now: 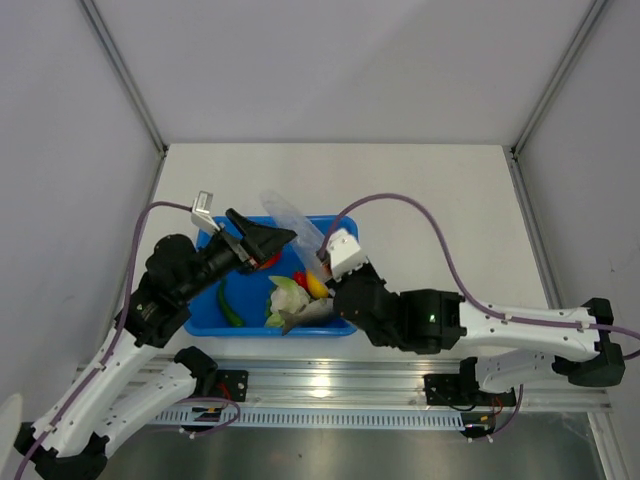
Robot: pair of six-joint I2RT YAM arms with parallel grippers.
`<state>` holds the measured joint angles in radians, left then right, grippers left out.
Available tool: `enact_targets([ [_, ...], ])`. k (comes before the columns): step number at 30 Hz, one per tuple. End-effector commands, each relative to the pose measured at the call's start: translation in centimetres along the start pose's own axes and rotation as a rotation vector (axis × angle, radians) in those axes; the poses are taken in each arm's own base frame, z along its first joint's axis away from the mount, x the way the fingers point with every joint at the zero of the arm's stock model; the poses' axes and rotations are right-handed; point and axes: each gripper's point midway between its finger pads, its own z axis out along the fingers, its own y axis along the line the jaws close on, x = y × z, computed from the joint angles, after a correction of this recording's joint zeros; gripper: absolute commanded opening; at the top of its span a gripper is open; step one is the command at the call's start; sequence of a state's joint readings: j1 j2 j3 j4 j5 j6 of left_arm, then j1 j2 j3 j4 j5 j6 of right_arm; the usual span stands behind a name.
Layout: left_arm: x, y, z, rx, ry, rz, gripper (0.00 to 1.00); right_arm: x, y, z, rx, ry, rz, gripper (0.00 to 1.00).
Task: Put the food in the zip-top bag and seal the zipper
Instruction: Pick up the zipper food storage bag at the center of the board, then open the zipper of the food storage bag.
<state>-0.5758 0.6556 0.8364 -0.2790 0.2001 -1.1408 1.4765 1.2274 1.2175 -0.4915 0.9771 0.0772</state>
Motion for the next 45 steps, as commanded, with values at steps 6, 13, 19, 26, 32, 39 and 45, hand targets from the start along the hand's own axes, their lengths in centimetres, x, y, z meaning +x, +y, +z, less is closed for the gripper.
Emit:
enact_targets([
  [6,1.5,-1.4,-0.3,0.095,-0.033,0.452,0.95,-1.1,-5.3,-1.5,0.152,0.083,0.256,0.00],
  [13,4.8,-4.4,0.8,0.271,0.047,0.544,0.86,-0.3,-10.5,-2.5,0.304,0.122,0.261,0.00],
  [19,8.1,-4.7,2.9,0.288,0.137,0.609,0.85,2.6,-11.5,-2.1,0.327,0.248,0.288,0.00],
  [26,11.2,-5.1,6.1,0.273,0.172,0.645,0.84,6.2,-11.7,-1.4,0.366,0.423,0.299,0.00],
  [32,12.2,-4.1,8.3,0.206,0.175,0.616,0.87,7.1,-9.7,-0.7,0.253,0.461,0.414,0.00],
  [39,12.6,-1.6,9.8,0.071,0.182,0.581,0.82,6.1,-7.7,0.0,0.100,0.435,0.565,0.00],
  [45,12.7,-0.7,10.6,0.003,0.204,0.587,0.73,6.6,-7.2,0.1,0.073,0.458,0.580,0.00],
])
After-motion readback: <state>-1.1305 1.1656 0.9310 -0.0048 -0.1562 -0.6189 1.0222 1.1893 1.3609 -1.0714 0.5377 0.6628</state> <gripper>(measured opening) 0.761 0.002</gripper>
